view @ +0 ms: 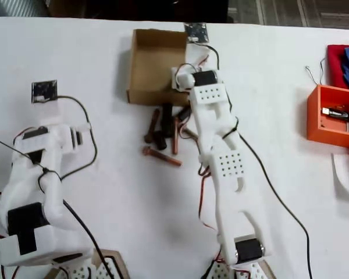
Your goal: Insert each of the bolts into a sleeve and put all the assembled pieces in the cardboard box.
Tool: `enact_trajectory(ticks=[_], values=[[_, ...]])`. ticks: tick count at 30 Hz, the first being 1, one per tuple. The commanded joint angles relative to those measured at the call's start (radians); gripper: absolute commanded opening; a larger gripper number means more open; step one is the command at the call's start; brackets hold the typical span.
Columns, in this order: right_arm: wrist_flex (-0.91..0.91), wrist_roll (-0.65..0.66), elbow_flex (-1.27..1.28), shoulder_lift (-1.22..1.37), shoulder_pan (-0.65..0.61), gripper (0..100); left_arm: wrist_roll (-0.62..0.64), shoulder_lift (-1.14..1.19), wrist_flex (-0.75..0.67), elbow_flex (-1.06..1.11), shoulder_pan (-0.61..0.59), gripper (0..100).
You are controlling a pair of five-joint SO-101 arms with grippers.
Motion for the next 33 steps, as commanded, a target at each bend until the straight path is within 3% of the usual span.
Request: enact_trajectory(ticks=[1, 9, 20, 33], values=[[-0.015, 0.008, -0.025, -0.024, 0.005, 3.6, -0.005, -0.008, -0.012, -0.004, 0.009, 21], [-0.015, 0.008, -0.025, -0.056, 0.001, 10.7, -0.005, -0.008, -0.012, -0.004, 0.009, 21], [0.007, 0.008, -0.026, -0.145, 0.001, 11.1, -0.005, -0.008, -0.012, -0.004, 0.009, 21], [0.147, 0.005, -0.021, -0.495, 0.028, 10.9, -0.005, -0.008, -0.012, -0.004, 0.009, 21]])
